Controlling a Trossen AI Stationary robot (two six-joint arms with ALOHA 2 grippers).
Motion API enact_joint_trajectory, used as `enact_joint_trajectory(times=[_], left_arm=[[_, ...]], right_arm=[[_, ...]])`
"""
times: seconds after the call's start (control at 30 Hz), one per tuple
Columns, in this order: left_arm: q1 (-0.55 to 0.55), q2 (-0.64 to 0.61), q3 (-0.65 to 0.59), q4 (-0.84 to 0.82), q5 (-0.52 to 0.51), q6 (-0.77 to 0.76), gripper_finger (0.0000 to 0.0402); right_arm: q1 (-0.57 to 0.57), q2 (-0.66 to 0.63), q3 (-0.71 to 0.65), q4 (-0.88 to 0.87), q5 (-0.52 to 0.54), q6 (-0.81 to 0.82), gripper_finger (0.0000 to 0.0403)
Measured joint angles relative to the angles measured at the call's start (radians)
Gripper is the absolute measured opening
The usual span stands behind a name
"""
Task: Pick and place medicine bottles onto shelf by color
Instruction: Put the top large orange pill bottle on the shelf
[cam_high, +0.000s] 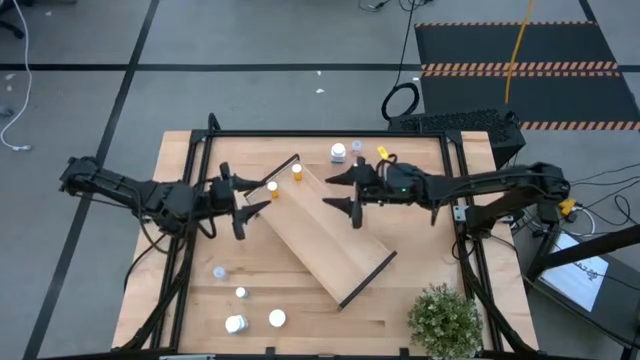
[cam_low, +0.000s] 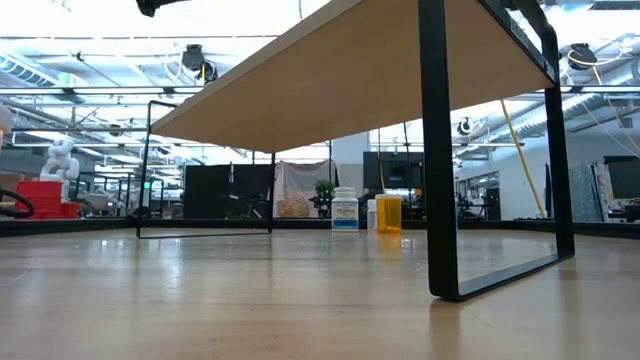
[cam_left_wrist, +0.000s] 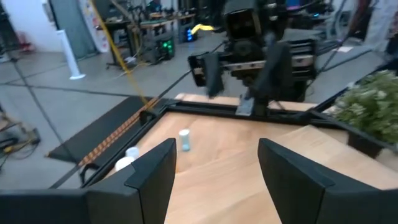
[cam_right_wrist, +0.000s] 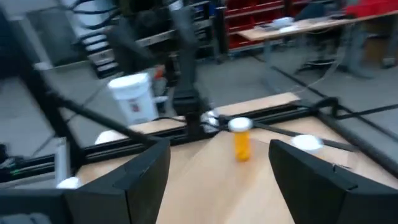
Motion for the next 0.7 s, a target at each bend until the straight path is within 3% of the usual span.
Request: enact_joint_trajectory(times=[0.17, 0.33, 0.53, 0.7], left_arm=[[-0.032, 0.000, 0.000, 0.000, -0.002, 0.009, 0.0230], [-0.090, 0.000, 0.000, 0.001, -0.002, 0.022, 0.0230], [-0.151, 0.000, 0.000, 0.011, -0.007, 0.025, 0.0230], [-0.173, 0.000, 0.000, 0.018, -0.011, 0.026, 0.0230]], right_arm=[[-0.030, -0.068, 0.000, -0.076, 0.126, -0.013, 0.0270], [-0.131, -0.087, 0.000, -0.129, 0.127, -0.057, 0.0262], [-0.330, -0.072, 0.000, -0.258, 0.016, -0.037, 0.0247], [-0.449, -0.058, -0.001, -0.403, -0.016, -0.048, 0.0245]])
